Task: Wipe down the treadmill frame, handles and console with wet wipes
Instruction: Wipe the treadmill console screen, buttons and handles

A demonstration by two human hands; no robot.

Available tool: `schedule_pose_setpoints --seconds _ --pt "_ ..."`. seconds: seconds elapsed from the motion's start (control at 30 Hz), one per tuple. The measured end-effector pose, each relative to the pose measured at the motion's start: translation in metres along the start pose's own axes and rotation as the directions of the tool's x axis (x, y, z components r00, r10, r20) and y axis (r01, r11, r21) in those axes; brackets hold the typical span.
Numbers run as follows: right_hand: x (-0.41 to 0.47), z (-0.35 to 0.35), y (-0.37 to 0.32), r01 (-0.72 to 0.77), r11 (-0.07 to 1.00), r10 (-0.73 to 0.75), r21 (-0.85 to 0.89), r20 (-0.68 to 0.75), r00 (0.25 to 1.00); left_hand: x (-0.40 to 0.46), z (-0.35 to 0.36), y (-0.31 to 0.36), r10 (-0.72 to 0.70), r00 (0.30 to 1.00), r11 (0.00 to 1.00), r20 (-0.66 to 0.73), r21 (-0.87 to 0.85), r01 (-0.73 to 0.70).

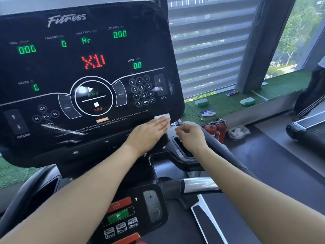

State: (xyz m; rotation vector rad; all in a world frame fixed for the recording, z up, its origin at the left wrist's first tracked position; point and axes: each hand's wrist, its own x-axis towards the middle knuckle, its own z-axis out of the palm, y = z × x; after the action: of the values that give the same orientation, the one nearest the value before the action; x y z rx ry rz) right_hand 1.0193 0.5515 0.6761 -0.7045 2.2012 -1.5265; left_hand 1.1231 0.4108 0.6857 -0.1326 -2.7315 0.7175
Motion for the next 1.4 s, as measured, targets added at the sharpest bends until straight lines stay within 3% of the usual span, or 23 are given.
schedule_pose_setpoints --seconds 0.23,0.43,0.57,0.7,0.8,1.1,1.4 --pt "-0.005 0.010 -0.006 0.045 0.998 -0.045 -0.032 0.017 0.999 -0.075 -0.003 -0.023 -0.028 0.999 0.998 -0.027 0.057 0.029" --pt "-0.002 0.016 -0.021 0.242 0.950 -0.262 -0.198 -0.080 0.962 -0.031 -0.004 -0.009 -0.091 0.992 0.995 -0.093 0.032 0.094" --pt "0.002 0.028 -0.031 0.409 0.812 -0.452 -0.417 -0.006 0.892 -0.042 -0.002 -0.010 -0.190 0.975 0.982 -0.119 -0.033 0.188" --pt "0.000 0.044 -0.033 0.552 0.620 -0.575 -0.558 0.157 0.803 -0.088 -0.011 -0.018 -0.328 0.944 0.938 0.020 -0.106 0.329" --pt "0.000 0.046 -0.031 0.574 0.567 -0.594 -0.591 0.190 0.782 -0.096 -0.015 -0.019 -0.390 0.919 0.912 0.055 -0.114 0.394" --pt "0.004 0.043 -0.032 0.609 0.485 -0.617 -0.628 0.248 0.747 -0.043 -0.019 0.007 -0.491 0.870 0.856 -0.049 -0.214 0.472" --pt "0.005 0.044 -0.027 0.617 0.470 -0.637 -0.631 0.241 0.732 -0.088 -0.024 -0.012 -0.512 0.855 0.837 0.079 -0.176 0.518"
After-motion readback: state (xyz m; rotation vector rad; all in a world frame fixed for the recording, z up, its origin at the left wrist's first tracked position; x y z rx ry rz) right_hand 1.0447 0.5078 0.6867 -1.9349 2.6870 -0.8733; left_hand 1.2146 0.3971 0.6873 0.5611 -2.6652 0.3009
